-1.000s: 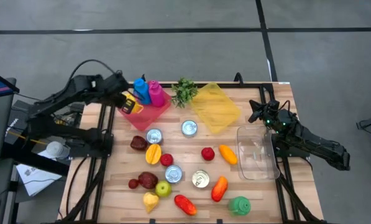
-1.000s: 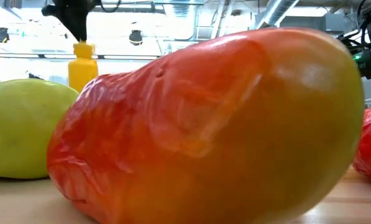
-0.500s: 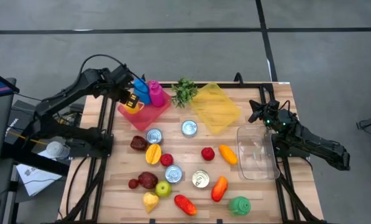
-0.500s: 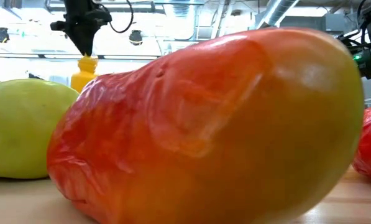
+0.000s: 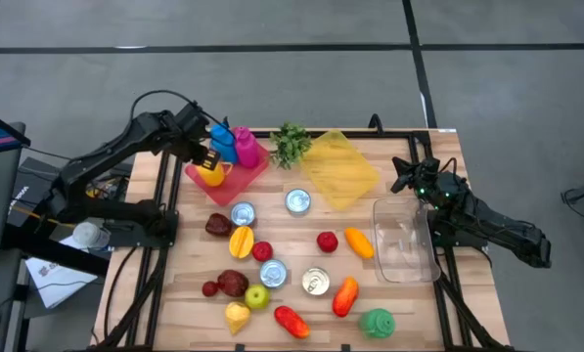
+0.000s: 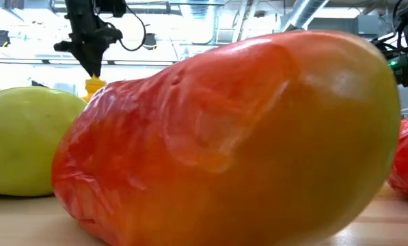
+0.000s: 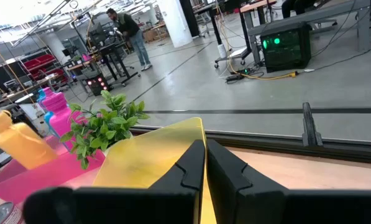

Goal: Pick & Place Food Item
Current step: Put the yellow water bottle into the pink bin

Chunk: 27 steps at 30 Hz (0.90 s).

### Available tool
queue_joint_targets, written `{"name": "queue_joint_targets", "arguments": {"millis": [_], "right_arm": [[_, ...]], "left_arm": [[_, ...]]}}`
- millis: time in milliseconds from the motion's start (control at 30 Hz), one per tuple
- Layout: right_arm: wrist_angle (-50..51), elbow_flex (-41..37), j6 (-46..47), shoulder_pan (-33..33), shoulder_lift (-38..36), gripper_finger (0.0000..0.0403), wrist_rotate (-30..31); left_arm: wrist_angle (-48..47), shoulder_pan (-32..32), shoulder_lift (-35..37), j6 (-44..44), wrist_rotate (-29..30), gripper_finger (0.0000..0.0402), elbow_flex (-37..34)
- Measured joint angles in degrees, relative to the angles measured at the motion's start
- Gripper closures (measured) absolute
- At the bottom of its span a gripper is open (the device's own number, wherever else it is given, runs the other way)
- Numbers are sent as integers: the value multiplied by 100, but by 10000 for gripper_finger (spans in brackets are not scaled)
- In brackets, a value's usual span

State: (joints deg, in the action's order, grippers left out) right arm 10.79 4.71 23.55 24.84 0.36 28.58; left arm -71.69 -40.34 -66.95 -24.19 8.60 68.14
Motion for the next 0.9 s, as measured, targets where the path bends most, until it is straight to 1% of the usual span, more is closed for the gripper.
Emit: {"name": "queue_joint_targets", "arguments": {"millis": [233,367,500,900], "right_arm": [[0,0,0,0,0,390,0],[0,0,-1,1,-1,390,0],[0,0,-4,4,0,390,0],[0,0,-9,2,0,390,0]], "left_arm": [[104,-150,3,53,87,343,-99],[58,-210,74,152,250,346,-103],[121,-219,93,154,244,348,-103],[191,-219,91,276,231,322,-125]]}}
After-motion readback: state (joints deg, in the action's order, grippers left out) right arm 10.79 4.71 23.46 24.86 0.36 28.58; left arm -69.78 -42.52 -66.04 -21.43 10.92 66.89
